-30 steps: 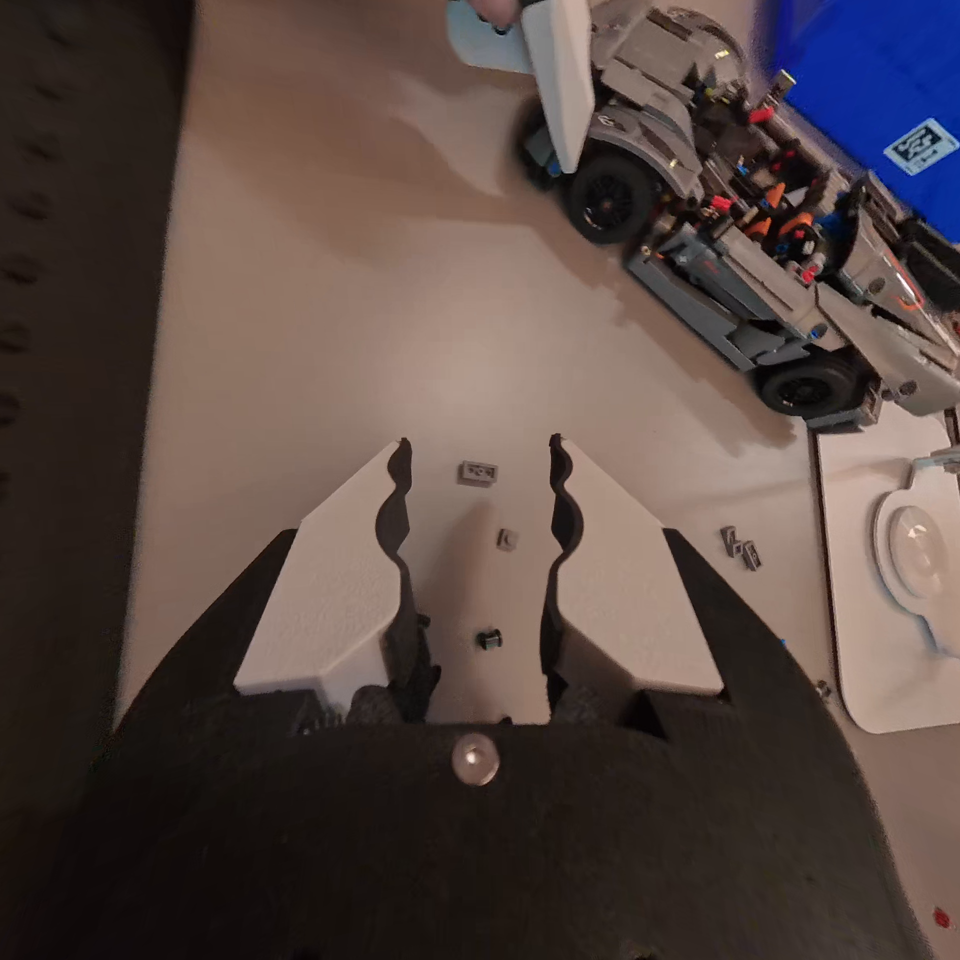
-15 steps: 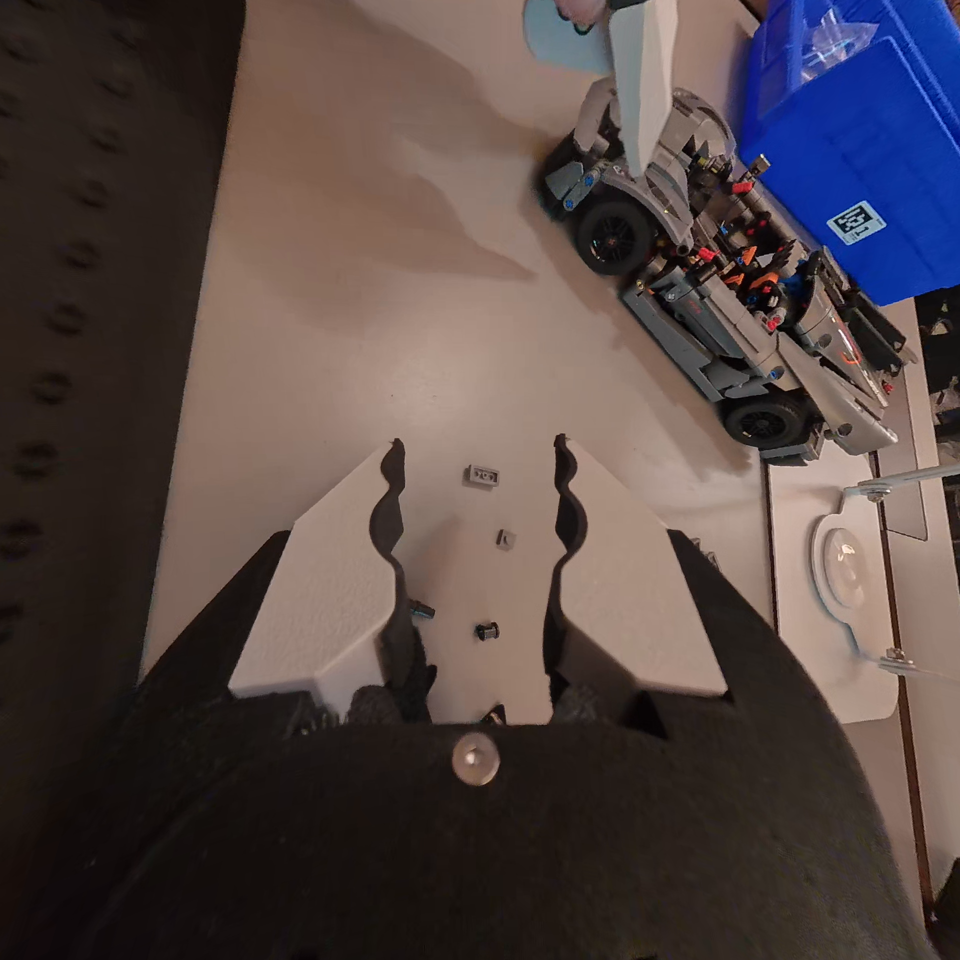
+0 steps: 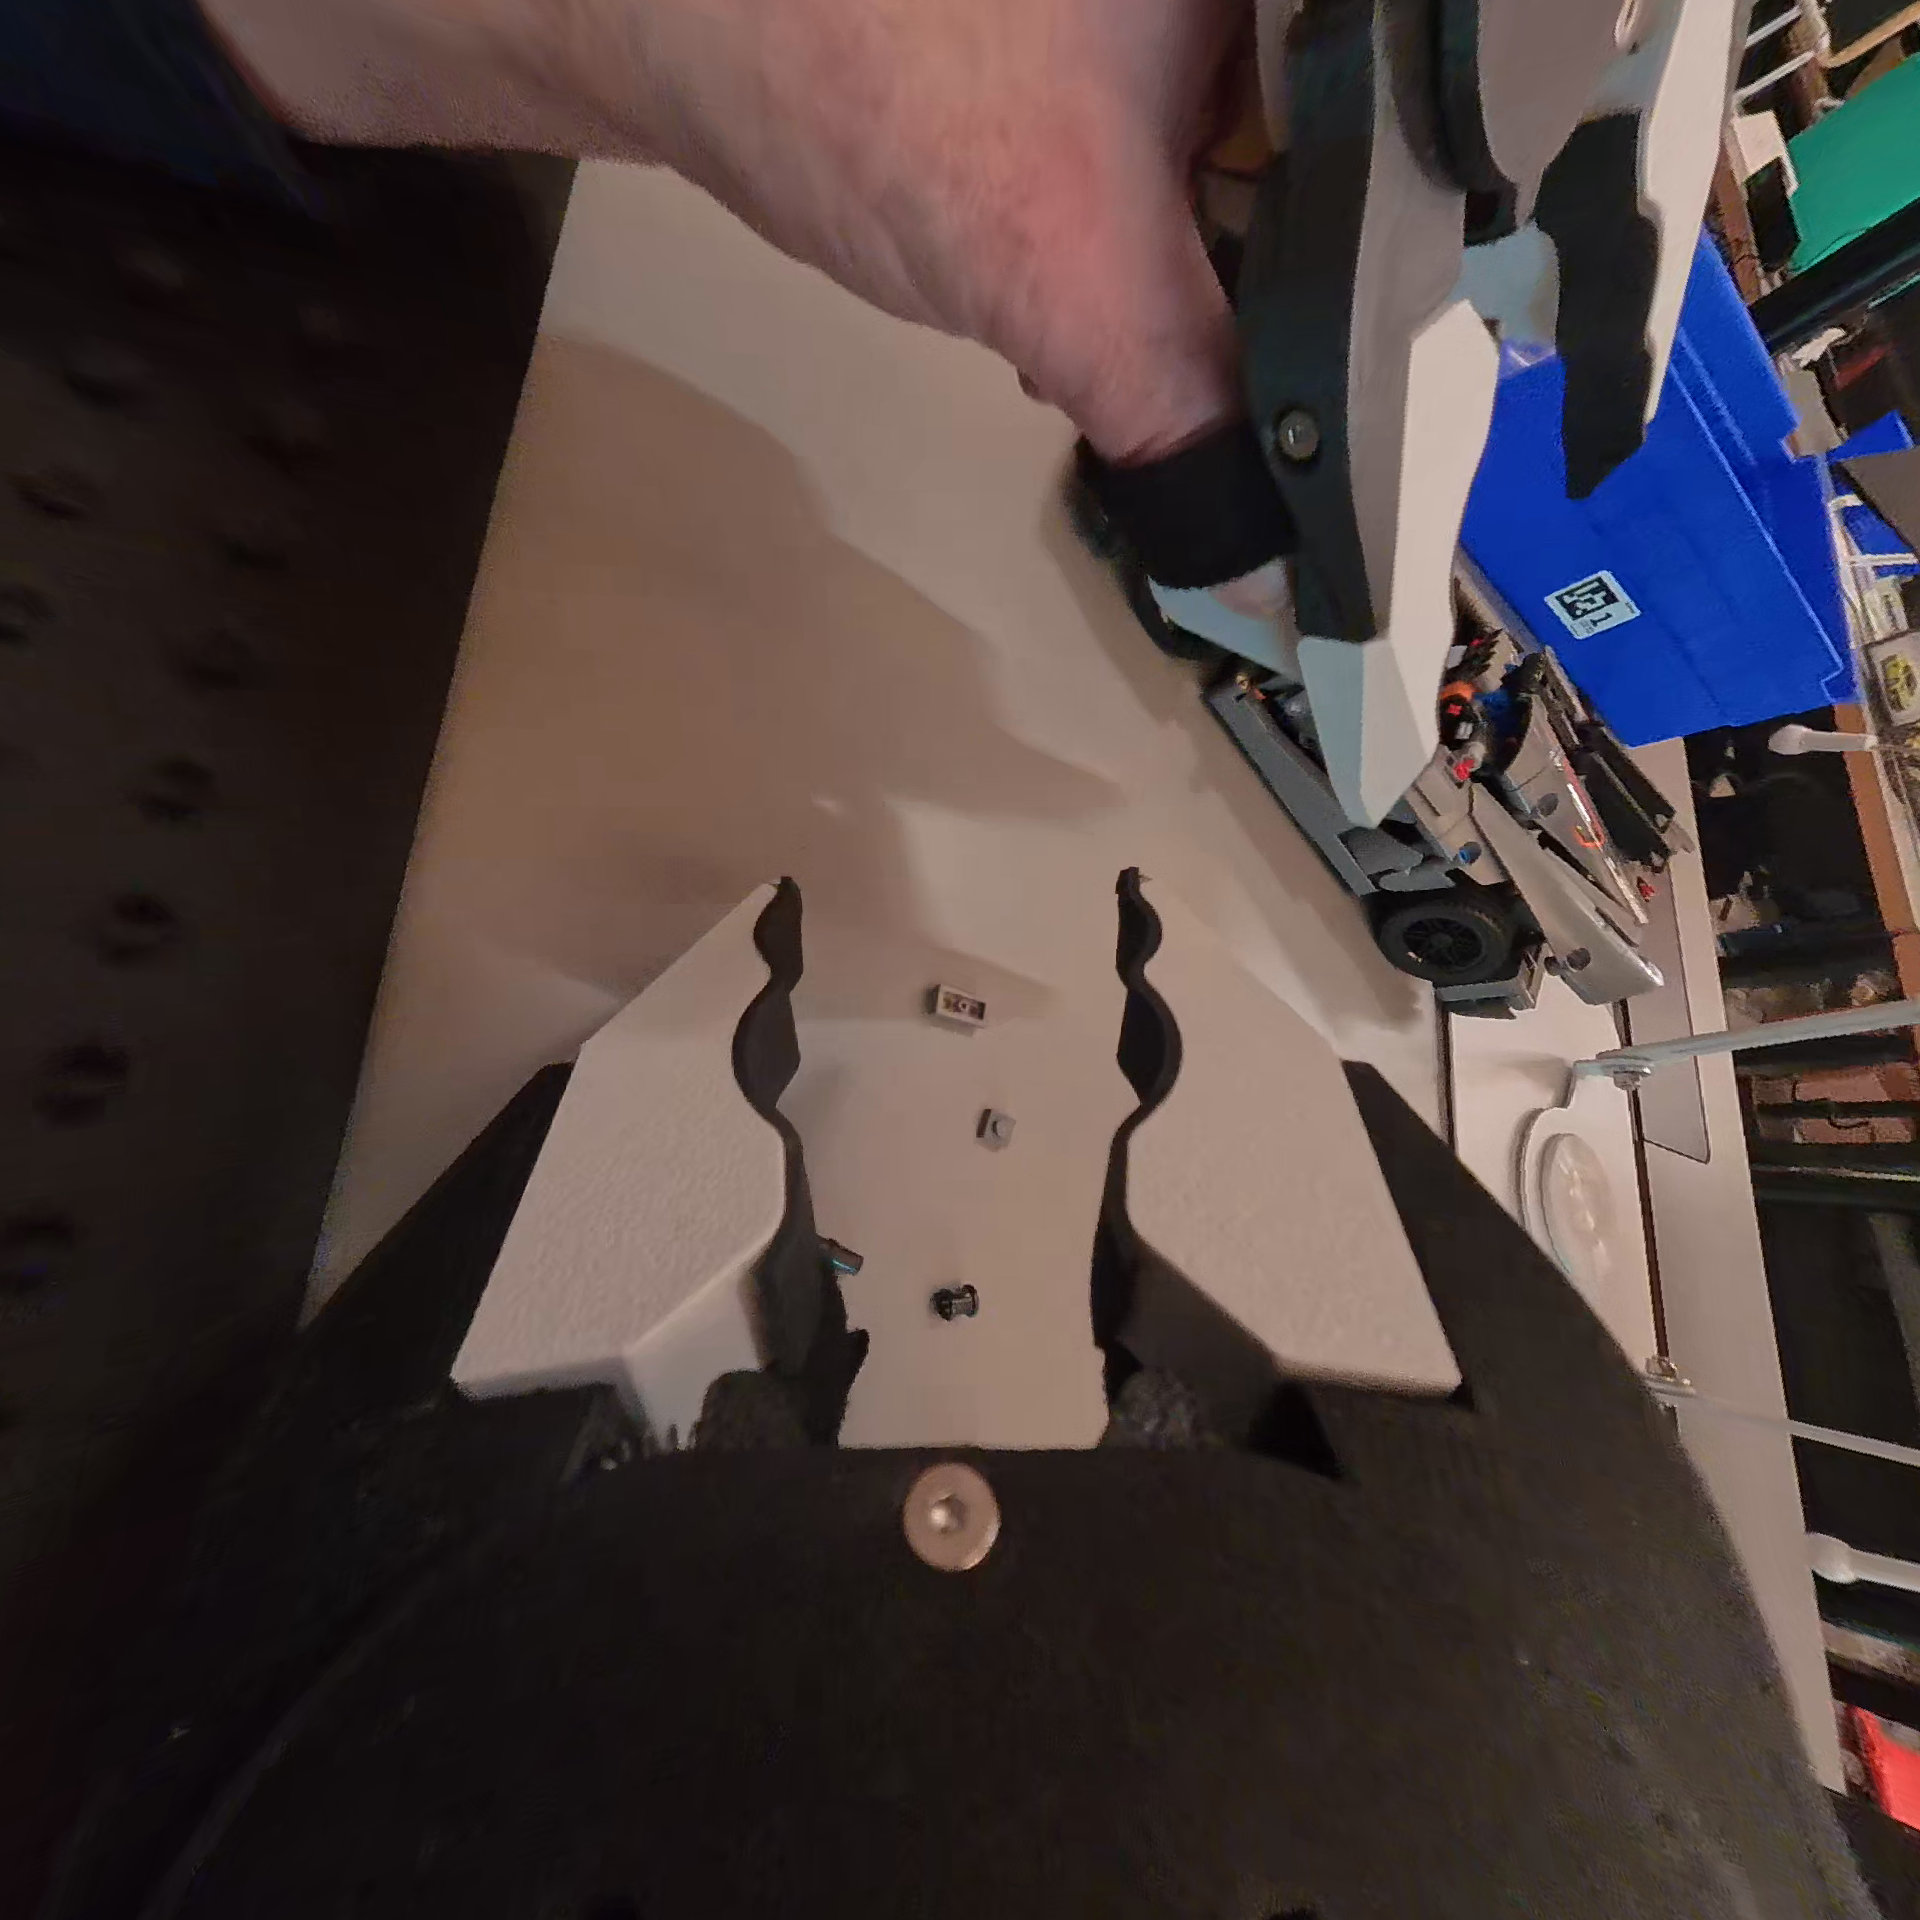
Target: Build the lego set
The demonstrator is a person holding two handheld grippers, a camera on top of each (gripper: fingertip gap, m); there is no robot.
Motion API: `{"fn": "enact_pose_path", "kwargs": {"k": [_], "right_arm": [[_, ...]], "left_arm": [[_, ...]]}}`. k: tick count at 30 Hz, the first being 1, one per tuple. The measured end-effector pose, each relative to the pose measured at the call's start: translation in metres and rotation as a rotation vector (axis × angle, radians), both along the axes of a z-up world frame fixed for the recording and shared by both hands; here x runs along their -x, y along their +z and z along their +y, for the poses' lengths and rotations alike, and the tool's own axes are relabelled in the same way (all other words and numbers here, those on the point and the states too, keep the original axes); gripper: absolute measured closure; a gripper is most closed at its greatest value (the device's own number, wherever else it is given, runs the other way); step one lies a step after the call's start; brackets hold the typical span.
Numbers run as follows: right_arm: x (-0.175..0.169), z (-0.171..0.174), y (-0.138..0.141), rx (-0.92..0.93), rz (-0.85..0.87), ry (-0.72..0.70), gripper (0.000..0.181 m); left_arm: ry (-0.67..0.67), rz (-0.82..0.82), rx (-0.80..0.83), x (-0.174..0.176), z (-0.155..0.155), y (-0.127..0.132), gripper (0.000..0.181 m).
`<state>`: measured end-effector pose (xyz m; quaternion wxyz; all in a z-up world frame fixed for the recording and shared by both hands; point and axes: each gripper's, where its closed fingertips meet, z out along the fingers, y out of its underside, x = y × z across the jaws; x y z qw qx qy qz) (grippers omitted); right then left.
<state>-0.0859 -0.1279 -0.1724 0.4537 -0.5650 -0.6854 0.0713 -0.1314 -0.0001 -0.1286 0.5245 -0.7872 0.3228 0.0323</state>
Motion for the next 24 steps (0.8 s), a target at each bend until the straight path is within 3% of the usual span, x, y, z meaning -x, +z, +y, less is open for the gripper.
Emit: {"fn": "enact_pose_path", "kwargs": {"k": [6,12,19,22,24], "right_arm": [[-0.005,0.01,0.006,-0.024,0.03,-0.027,0.122],[-0.008,0.019,0.006,-0.026,0.051,-0.049,0.122],[-0.01,0.024,0.01,-0.018,0.09,-0.07,0.123],[-0.011,0.027,0.013,-0.012,0.109,-0.086,0.123],[-0.013,0.03,0.012,-0.014,0.107,-0.098,0.124]], "left_arm": [[-0.019,-0.027,-0.004,-0.011,0.002,0.007,0.091],[0.026,-0.055,0.014,0.016,-0.038,-0.005,0.089],[0.077,-0.103,-0.103,0.03,-0.096,-0.015,0.09],[0.068,-0.074,-0.237,0.022,-0.096,0.003,0.096],[0.046,-0.077,-0.241,0.01,-0.09,0.004,0.096]]}}
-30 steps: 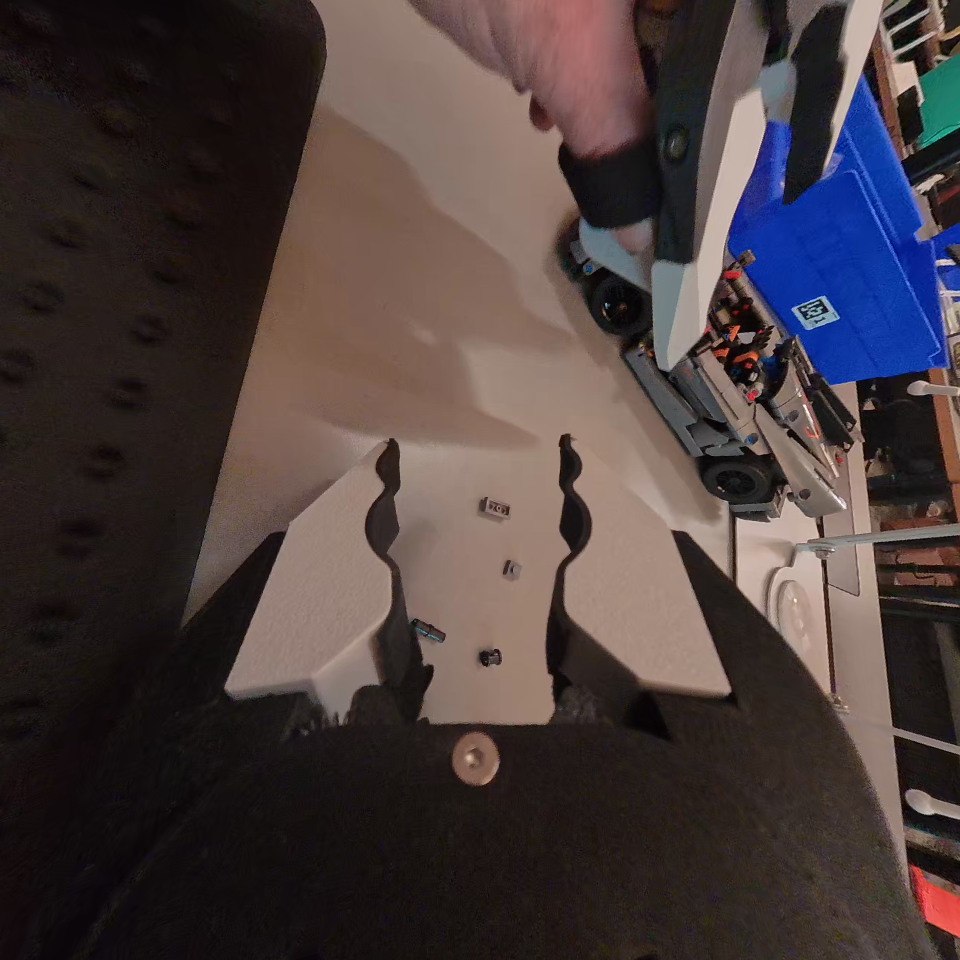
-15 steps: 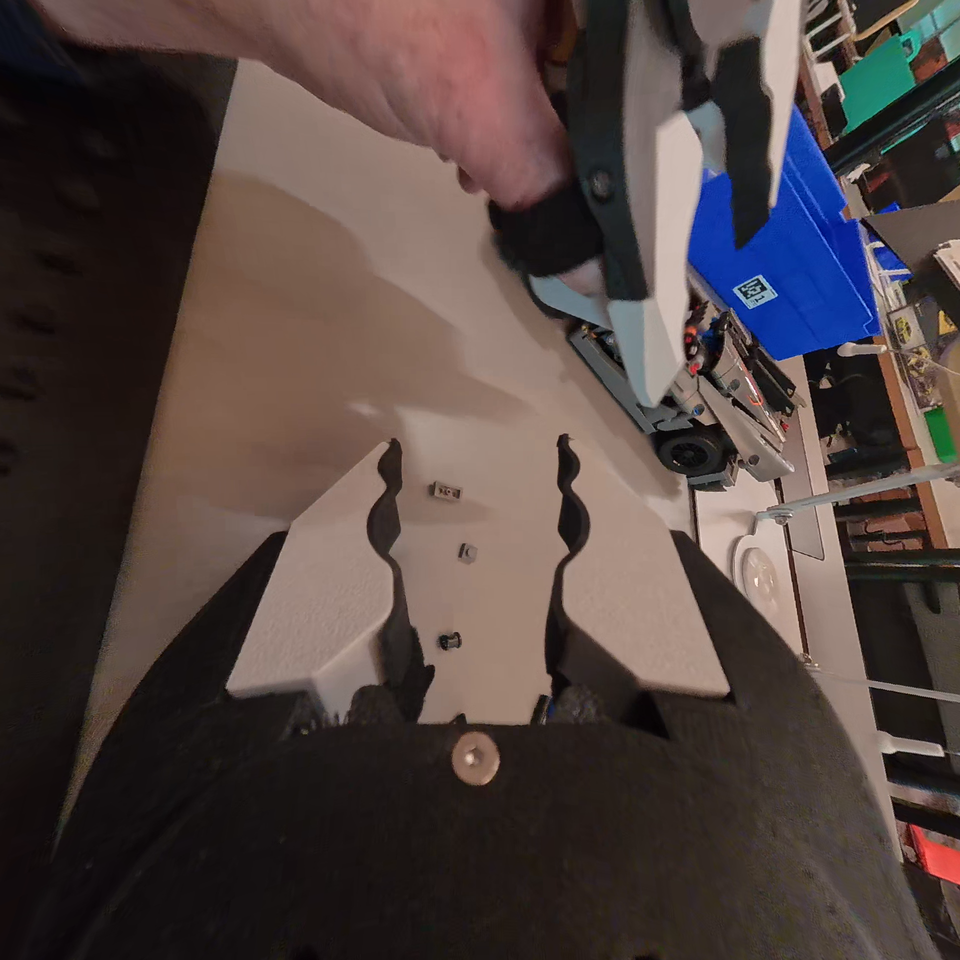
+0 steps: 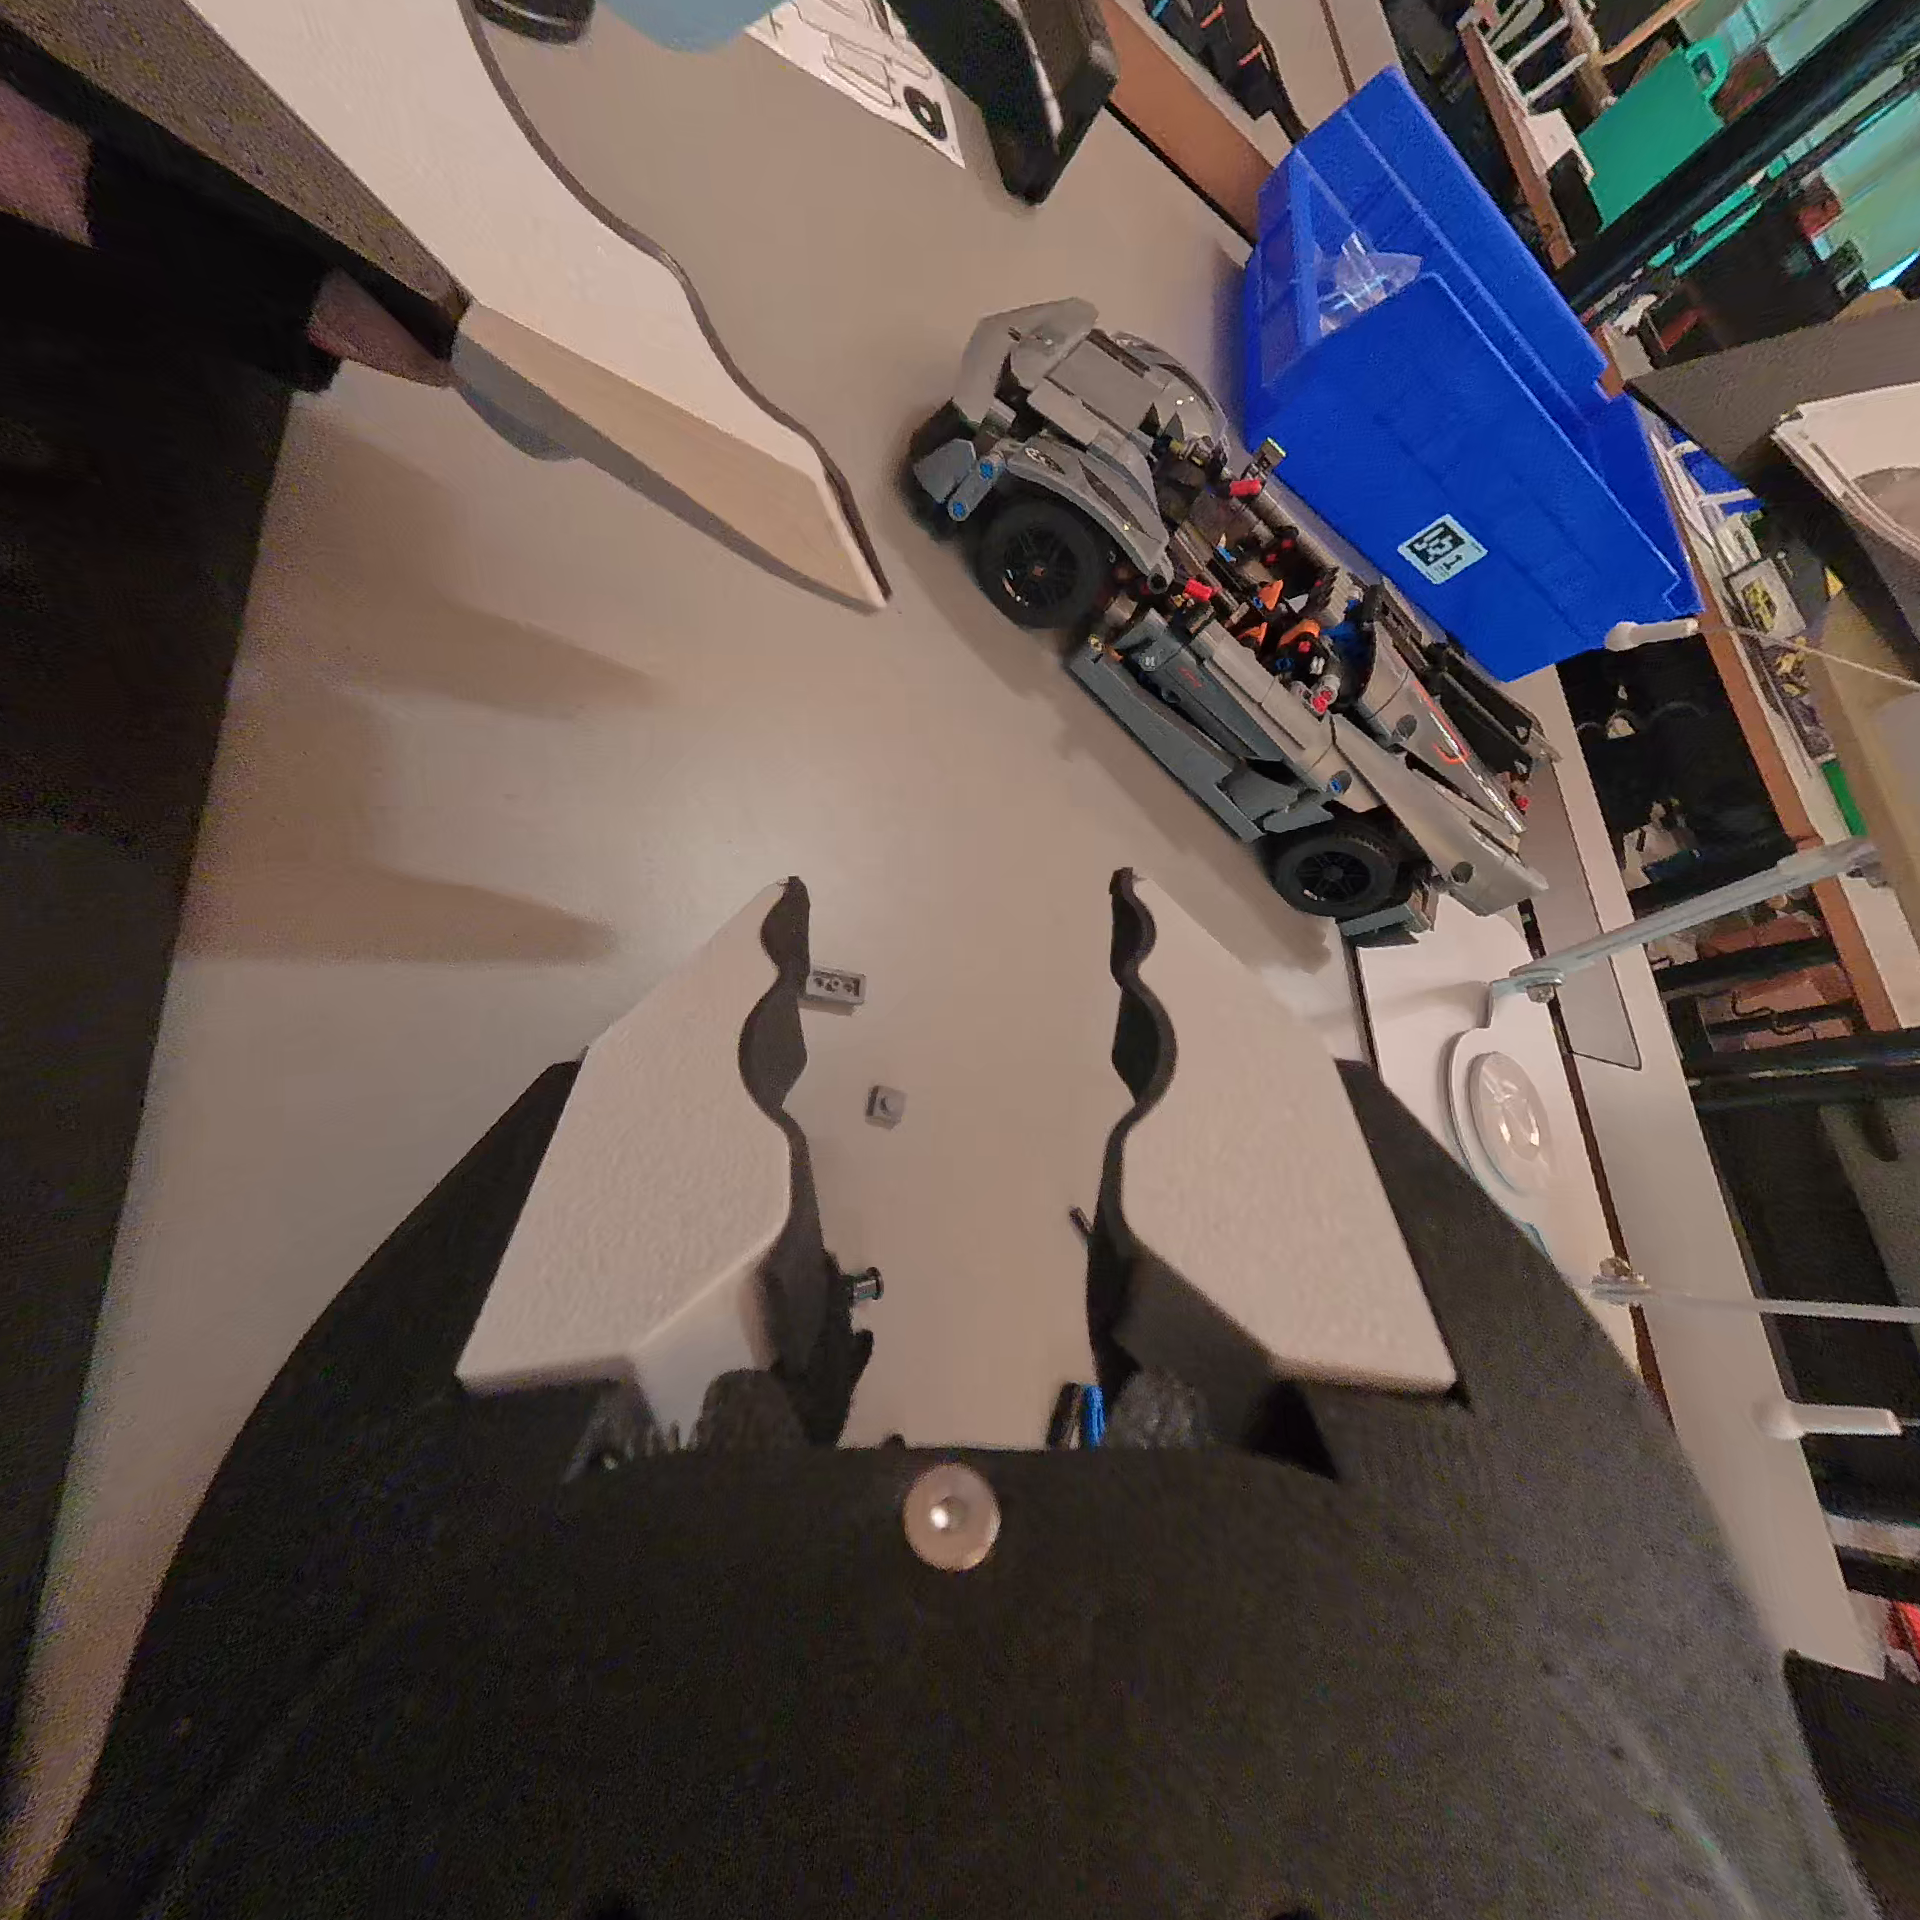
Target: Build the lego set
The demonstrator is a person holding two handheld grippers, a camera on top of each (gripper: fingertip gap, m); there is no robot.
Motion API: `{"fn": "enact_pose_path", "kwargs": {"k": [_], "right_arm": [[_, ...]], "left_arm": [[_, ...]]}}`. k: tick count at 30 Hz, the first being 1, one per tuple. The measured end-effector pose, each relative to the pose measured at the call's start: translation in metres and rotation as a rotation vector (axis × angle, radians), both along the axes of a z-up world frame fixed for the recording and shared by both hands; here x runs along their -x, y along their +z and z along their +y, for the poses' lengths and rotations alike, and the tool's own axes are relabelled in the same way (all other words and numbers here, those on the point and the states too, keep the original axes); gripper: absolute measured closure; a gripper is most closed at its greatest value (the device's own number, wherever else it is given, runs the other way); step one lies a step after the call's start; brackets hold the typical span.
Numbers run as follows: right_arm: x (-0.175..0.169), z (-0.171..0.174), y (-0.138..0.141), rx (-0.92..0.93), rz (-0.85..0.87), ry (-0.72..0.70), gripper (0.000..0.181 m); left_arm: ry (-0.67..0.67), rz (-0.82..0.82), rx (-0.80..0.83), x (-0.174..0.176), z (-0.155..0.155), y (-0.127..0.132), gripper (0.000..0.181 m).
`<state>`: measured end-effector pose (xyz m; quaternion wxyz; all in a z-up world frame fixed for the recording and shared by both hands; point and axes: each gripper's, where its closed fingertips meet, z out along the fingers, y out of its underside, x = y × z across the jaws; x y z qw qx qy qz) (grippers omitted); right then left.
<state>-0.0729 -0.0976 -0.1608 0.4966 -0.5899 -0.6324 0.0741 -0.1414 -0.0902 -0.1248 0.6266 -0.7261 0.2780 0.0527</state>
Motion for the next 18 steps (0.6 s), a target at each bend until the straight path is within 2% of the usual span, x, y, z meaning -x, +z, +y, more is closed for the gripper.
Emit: {"fn": "enact_pose_path", "kwargs": {"k": [4,7,18], "right_arm": [[-0.007,0.009,0.003,-0.019,0.005,-0.029,0.125],[-0.012,0.017,0.008,-0.018,0.036,-0.049,0.127],[-0.029,0.043,0.004,-0.003,0.043,-0.113,0.127]], "left_arm": [[-0.035,0.029,-0.021,-0.019,0.007,0.003,0.1],[-0.026,0.024,-0.021,-0.02,0.014,0.006,0.103],[-0.053,0.058,0.146,-0.028,0.034,-0.026,0.099]]}}
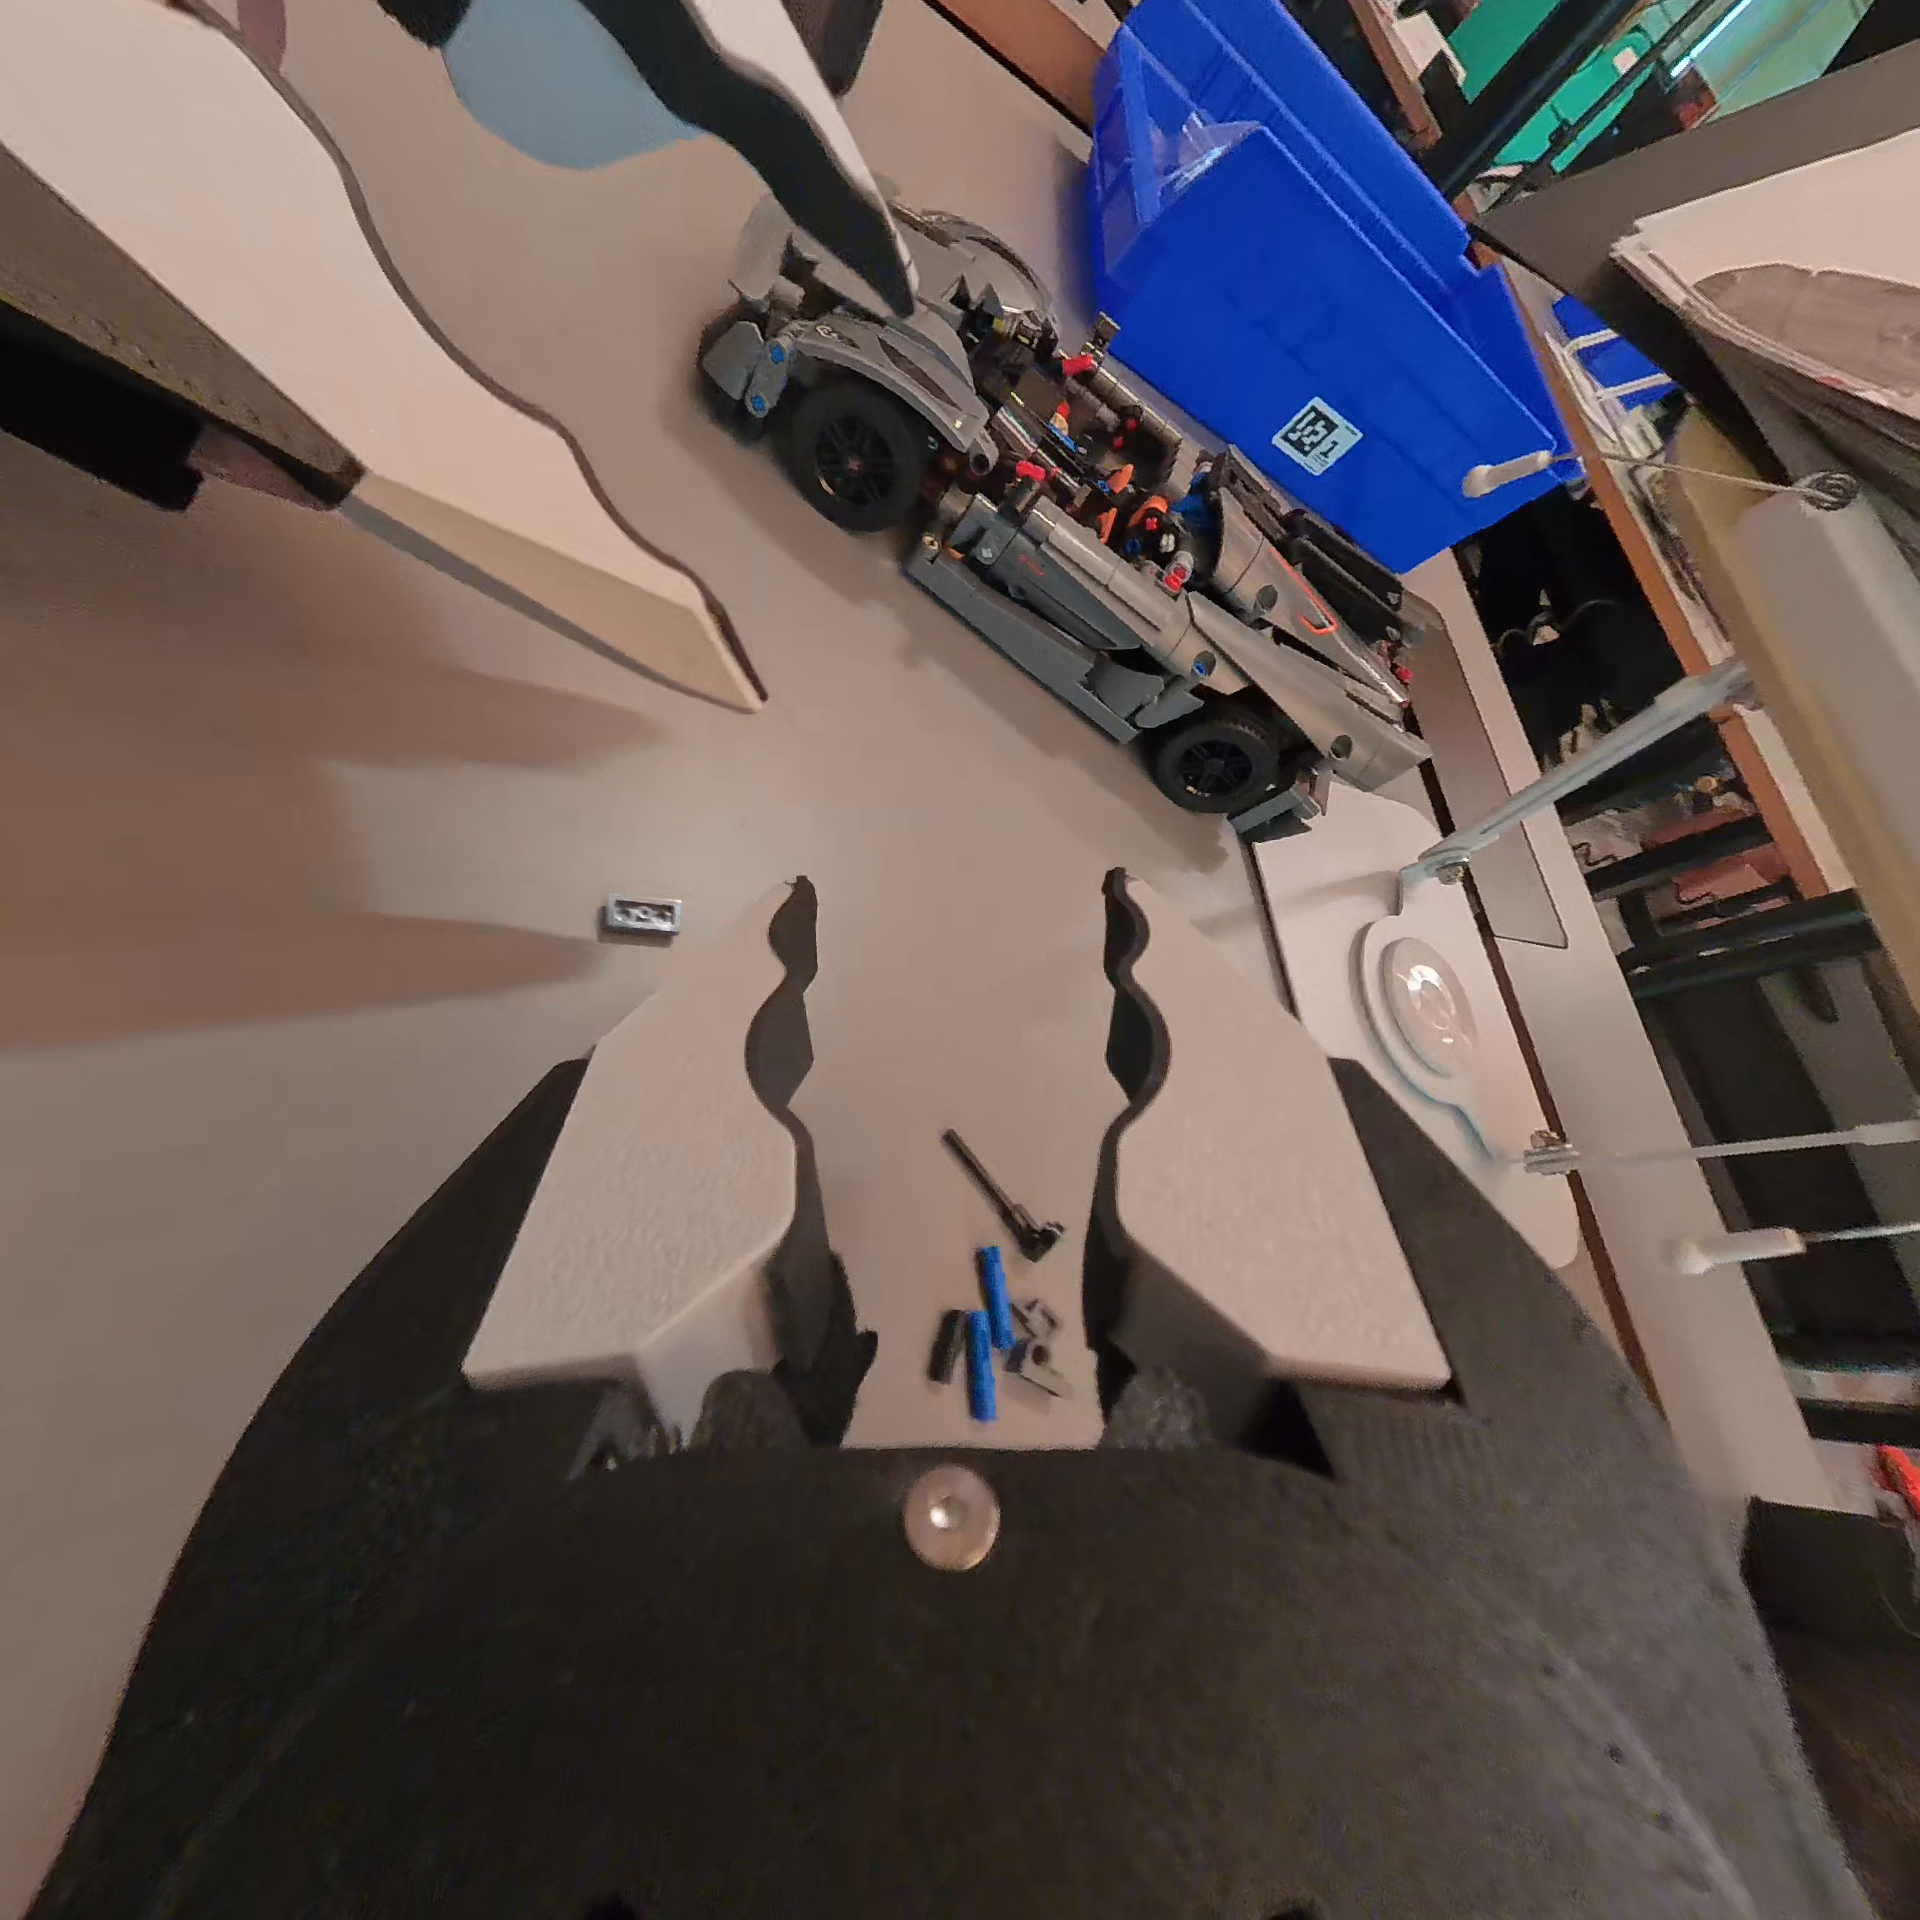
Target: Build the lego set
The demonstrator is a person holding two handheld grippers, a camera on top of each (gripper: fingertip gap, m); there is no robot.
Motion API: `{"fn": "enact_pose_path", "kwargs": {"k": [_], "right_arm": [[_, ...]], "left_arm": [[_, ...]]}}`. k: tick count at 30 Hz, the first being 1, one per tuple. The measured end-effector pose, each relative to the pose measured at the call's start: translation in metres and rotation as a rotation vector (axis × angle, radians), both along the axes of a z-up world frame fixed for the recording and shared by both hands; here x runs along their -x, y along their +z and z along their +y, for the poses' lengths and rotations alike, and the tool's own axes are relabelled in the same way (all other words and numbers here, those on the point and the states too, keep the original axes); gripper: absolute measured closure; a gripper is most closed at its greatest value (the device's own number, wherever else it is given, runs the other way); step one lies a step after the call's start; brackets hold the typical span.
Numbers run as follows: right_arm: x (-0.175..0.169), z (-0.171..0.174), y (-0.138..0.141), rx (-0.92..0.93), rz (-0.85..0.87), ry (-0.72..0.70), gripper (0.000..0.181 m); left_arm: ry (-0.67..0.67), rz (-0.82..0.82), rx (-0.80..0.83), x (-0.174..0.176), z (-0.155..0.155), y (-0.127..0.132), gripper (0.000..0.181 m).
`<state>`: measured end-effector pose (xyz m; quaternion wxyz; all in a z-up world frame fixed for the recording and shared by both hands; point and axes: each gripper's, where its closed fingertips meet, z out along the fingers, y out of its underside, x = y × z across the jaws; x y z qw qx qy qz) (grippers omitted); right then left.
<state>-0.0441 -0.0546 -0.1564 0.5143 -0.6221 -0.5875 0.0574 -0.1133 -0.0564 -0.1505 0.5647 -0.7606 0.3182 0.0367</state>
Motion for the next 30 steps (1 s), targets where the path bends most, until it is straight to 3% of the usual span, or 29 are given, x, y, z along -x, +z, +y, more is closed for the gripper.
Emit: {"fn": "enact_pose_path", "kwargs": {"k": [5,11,14,18,26,30], "right_arm": [[-0.035,0.031,0.018,0.022,0.058,-0.115,0.129],[-0.076,0.066,0.011,-0.002,0.022,-0.235,0.13],[-0.09,0.077,0.014,-0.001,0.038,-0.271,0.131],[-0.102,0.086,0.01,0.006,0.024,-0.296,0.132],[-0.125,0.099,-0.001,0.041,0.025,-0.356,0.138],[-0.136,0.104,-0.006,0.064,0.032,-0.385,0.14]], "left_arm": [[-0.023,0.034,0.023,-0.009,0.014,-0.005,0.1],[-0.037,0.09,0.065,-0.022,0.044,-0.014,0.1],[-0.06,0.096,0.157,-0.025,0.044,-0.032,0.101],[-0.123,0.068,0.111,-0.038,0.037,-0.02,0.102],[-0.364,0.103,0.243,-0.118,0.018,-0.005,0.104],[-0.461,0.172,0.171,-0.16,0.028,0.006,0.108]]}}
